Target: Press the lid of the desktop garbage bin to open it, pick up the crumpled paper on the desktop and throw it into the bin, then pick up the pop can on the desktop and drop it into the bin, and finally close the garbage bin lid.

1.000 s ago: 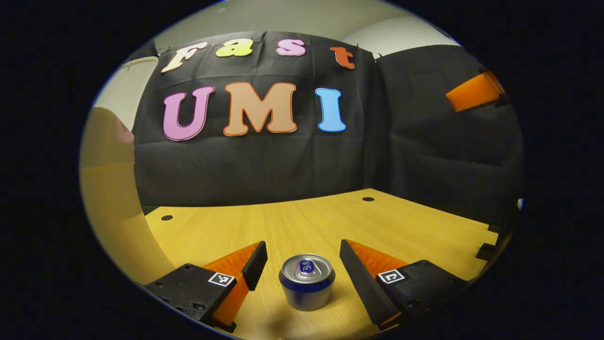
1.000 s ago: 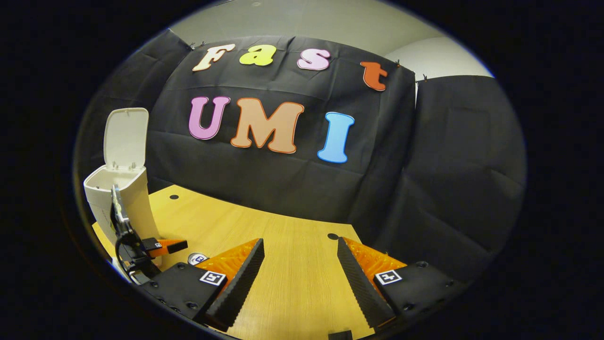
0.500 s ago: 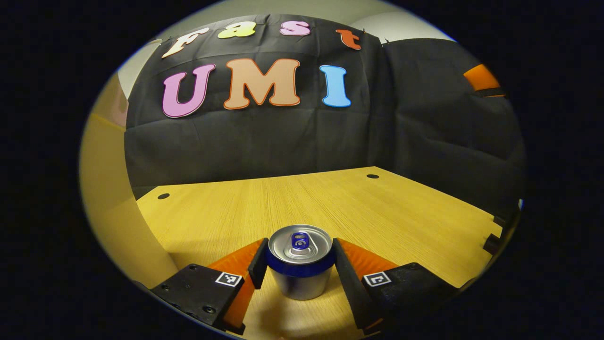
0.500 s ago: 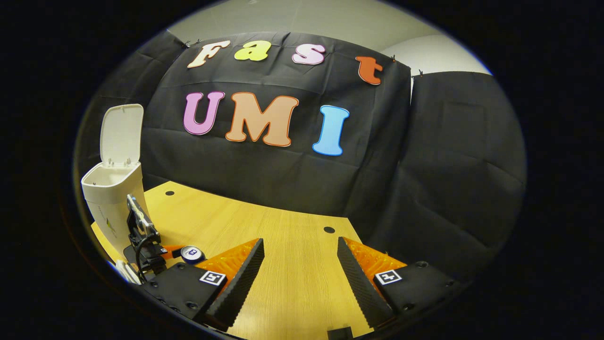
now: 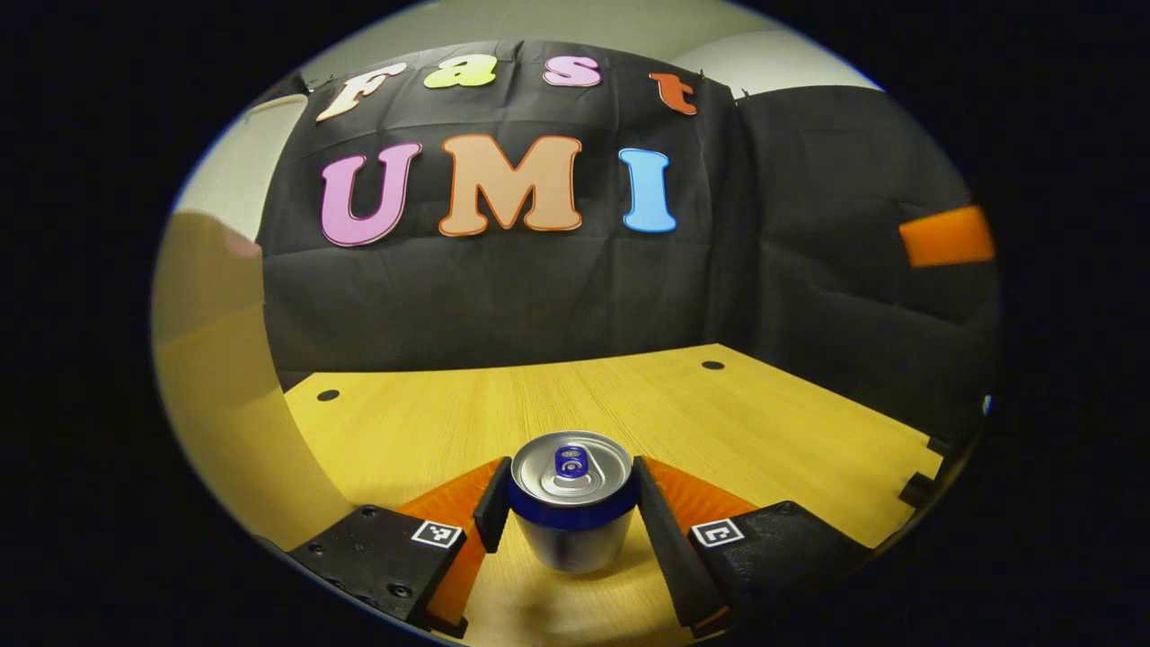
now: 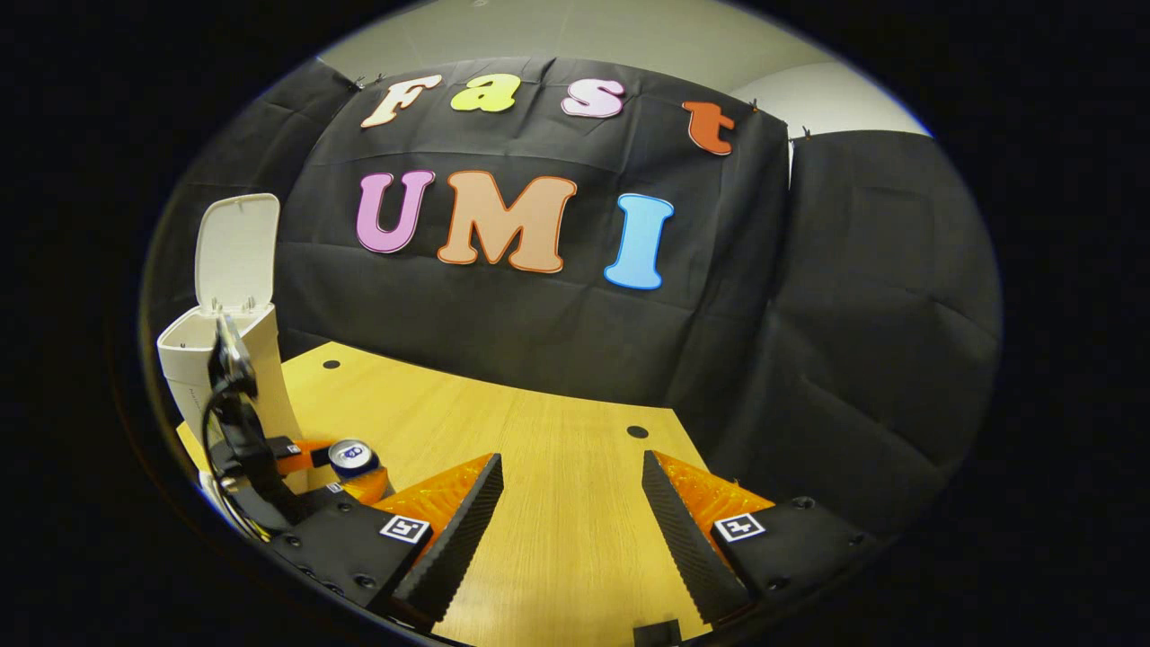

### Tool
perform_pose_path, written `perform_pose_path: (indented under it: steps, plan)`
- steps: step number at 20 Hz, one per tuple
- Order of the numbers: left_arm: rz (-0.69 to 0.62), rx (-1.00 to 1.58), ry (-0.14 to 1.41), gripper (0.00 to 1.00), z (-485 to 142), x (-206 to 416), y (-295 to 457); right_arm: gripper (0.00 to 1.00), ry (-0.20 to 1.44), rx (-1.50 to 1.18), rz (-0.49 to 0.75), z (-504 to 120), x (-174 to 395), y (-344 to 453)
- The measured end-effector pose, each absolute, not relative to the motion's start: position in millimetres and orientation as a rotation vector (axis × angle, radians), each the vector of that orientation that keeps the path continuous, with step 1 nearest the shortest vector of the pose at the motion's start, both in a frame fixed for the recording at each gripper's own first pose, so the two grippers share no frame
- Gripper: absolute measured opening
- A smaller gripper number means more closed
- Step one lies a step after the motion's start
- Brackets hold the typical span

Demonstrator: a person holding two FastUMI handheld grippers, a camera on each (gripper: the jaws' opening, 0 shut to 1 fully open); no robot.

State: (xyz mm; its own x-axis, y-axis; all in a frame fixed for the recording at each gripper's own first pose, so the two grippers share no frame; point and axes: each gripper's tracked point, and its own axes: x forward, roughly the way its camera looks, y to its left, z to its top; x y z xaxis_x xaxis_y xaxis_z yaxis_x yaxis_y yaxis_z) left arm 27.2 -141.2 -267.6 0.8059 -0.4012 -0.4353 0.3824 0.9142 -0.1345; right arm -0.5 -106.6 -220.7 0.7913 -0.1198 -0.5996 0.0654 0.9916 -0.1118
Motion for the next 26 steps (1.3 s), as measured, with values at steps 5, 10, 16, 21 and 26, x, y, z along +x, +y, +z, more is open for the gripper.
perform_pose_path:
  steps: [5, 10, 16, 21, 26]
  plan:
    - [-0.401, -0.081, 0.386, 0.77, -181, 47, -136, 0.99, 0.662, -0.053, -0.040, -235, -3, -87]
    - [-0.324, -0.040, 0.262, 0.76, -94, 71, -106, 0.99, 0.668, -0.034, 0.042, -245, 1, -59]
    - [-0.135, -0.040, 0.231, 0.76, -53, 89, -24, 0.99, 0.639, 0.014, 0.158, -246, 18, -19]
    - [0.077, -0.013, 0.267, 0.77, -62, 82, 70, 1.00, 0.631, 0.040, 0.218, -248, 22, -3]
    - [0.205, 0.044, 0.301, 0.78, -78, 68, 123, 0.99, 0.631, 0.060, 0.237, -248, 25, -3]
